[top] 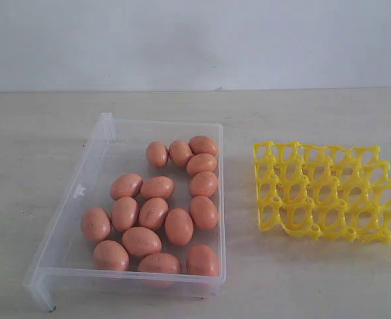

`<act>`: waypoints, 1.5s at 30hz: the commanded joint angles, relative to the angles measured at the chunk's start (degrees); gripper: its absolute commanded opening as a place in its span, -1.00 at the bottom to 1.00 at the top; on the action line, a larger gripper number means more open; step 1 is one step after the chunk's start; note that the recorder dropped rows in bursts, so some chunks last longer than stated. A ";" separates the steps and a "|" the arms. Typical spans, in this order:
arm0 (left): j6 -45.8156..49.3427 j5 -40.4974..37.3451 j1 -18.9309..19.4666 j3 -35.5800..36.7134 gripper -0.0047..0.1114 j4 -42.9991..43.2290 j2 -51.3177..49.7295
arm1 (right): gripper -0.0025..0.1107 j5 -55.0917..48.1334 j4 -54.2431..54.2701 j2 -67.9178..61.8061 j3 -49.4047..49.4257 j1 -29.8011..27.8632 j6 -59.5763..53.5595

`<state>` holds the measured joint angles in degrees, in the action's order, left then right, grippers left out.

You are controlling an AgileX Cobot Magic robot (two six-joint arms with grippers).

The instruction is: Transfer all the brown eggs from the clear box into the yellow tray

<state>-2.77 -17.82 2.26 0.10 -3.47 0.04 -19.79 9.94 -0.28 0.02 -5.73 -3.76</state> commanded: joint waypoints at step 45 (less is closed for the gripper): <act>-0.03 0.40 -0.16 -0.10 -0.99 -0.13 -0.04 | -0.96 8.03 -28.90 -57.46 -56.18 -0.42 13.63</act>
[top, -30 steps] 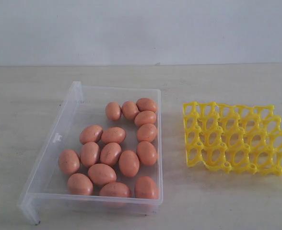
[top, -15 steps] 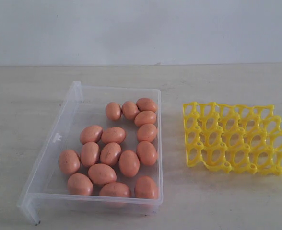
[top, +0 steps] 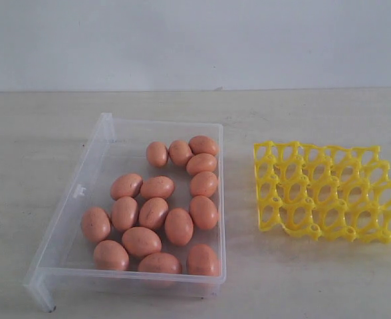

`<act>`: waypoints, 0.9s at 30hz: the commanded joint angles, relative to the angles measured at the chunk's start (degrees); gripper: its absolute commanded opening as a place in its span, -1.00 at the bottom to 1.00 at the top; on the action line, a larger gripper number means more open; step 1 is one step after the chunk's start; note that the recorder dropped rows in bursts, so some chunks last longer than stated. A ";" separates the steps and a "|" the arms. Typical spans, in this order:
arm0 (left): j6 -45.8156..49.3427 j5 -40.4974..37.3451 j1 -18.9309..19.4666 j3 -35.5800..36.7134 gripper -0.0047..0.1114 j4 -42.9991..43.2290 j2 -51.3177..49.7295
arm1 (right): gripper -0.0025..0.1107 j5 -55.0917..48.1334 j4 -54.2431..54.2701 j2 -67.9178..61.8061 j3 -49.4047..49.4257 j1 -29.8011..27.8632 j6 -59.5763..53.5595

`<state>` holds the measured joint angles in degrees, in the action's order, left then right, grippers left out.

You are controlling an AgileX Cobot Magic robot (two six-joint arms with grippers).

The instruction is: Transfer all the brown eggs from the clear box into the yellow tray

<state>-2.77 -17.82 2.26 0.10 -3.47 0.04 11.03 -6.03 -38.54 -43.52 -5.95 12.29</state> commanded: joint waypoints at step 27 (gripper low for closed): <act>-0.03 0.40 -0.16 -0.10 -0.99 -0.13 -0.04 | -0.95 -74.42 11.56 -71.01 -52.83 49.98 -30.48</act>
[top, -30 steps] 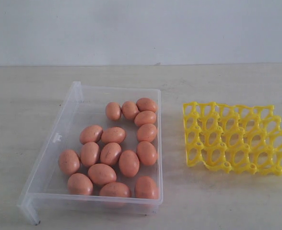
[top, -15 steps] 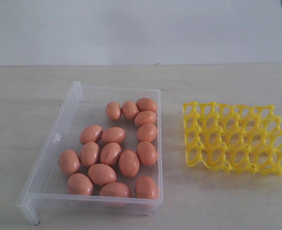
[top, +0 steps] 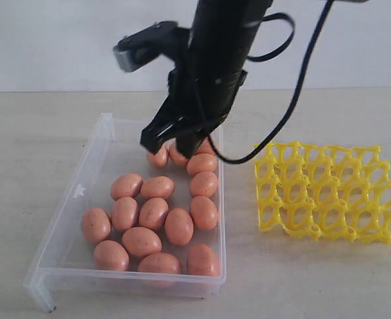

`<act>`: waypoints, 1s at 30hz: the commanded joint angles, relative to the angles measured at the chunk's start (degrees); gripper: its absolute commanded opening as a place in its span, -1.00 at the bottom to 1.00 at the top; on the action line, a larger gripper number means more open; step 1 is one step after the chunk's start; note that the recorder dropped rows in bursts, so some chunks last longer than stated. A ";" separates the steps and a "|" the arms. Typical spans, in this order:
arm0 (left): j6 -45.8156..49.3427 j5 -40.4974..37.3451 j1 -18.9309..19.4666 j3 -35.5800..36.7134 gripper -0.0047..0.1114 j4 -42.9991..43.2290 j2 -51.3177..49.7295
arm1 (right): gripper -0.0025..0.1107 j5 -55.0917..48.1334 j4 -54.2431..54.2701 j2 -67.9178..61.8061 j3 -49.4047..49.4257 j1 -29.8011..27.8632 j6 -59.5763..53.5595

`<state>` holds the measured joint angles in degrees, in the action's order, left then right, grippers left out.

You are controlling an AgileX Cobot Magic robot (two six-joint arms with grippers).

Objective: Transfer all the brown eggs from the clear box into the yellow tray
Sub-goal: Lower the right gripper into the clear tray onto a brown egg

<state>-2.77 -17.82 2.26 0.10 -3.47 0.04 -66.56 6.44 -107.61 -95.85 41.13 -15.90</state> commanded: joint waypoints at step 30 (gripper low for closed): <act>-0.03 0.40 -0.16 -0.10 -0.99 -0.13 -0.04 | 0.14 23.40 -0.77 -14.83 -0.51 3.41 -42.24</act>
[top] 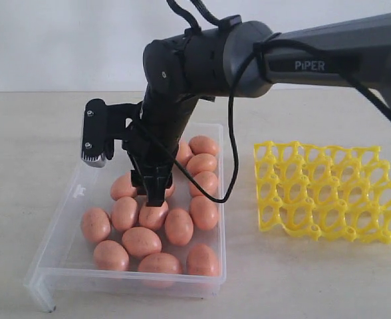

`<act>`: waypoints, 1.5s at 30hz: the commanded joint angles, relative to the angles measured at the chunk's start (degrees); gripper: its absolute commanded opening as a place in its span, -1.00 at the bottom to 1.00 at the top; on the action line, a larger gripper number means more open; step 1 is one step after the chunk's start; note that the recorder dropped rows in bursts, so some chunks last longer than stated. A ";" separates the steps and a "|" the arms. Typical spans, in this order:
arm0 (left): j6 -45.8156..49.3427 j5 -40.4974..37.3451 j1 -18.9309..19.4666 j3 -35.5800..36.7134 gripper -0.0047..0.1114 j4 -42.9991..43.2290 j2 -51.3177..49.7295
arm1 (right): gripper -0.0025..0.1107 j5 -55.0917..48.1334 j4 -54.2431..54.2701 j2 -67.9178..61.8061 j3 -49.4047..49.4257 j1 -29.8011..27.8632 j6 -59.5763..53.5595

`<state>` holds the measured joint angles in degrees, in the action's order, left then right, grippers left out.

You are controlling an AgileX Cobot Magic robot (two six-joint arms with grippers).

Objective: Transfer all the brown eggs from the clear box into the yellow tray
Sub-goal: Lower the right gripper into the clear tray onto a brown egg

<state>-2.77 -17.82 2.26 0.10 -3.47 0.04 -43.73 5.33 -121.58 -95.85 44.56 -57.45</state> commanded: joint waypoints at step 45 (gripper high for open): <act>-0.03 0.40 -0.16 -0.10 -0.99 -0.13 -0.04 | 0.14 8.65 7.88 -4.88 -0.51 -5.85 13.65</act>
<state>-2.77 -17.82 2.26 0.10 -3.47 0.04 -35.47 12.40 -126.68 -95.85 38.92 -43.03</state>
